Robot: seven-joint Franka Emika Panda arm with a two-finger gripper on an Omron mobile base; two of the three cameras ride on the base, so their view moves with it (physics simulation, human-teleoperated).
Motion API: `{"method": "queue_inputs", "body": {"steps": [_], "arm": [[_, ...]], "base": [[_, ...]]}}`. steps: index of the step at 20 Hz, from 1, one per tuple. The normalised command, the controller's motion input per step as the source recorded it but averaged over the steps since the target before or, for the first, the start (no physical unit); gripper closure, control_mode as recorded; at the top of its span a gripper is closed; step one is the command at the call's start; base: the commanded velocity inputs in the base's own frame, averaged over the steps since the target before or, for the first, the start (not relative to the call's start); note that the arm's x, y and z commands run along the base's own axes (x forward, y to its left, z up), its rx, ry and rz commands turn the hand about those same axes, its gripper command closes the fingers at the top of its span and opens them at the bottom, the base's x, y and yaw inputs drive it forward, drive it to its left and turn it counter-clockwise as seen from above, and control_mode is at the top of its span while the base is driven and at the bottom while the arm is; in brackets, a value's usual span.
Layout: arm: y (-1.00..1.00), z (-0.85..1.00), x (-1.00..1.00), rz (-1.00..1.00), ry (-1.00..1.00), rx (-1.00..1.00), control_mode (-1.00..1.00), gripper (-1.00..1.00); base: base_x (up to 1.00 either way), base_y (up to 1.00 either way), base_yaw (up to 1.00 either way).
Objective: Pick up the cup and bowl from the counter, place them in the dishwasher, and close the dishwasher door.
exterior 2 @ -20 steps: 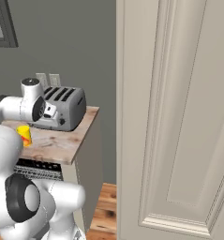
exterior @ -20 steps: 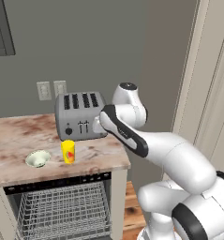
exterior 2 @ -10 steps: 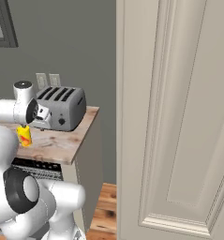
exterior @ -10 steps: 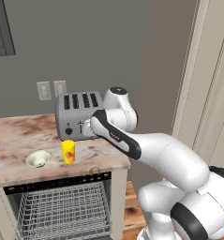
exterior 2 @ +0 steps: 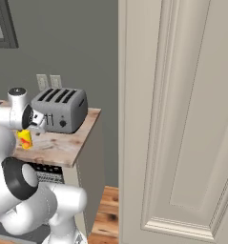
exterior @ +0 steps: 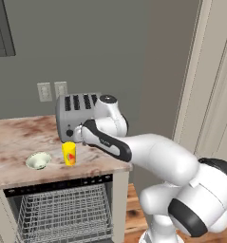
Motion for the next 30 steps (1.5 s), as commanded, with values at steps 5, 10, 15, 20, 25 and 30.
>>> {"method": "queue_inputs", "body": {"steps": [5, 10, 15, 20, 25, 30], "arm": [[0.27, -0.14, 0.25, -0.02, 0.00, 0.00, -1.00, -1.00], [0.24, -0.14, 0.24, -0.02, 0.00, 0.00, -1.00, -1.00], [0.17, -0.13, 0.29, -0.03, 0.00, 0.00, -1.00, -1.00], [0.21, -0.19, 0.29, -0.02, 0.00, 0.00, -1.00, -1.00], [0.18, -0.23, 0.23, 0.00, 0.00, 0.00, -1.00, -1.00], [0.12, -0.23, 0.23, 0.00, 0.00, 0.00, -1.00, -1.00]], "base": [[0.00, 0.00, 0.00], [0.00, 0.00, 0.00], [0.00, 0.00, 0.00], [0.00, 0.00, 0.00], [0.00, 0.00, 0.00], [0.00, 0.00, 0.00]]}}
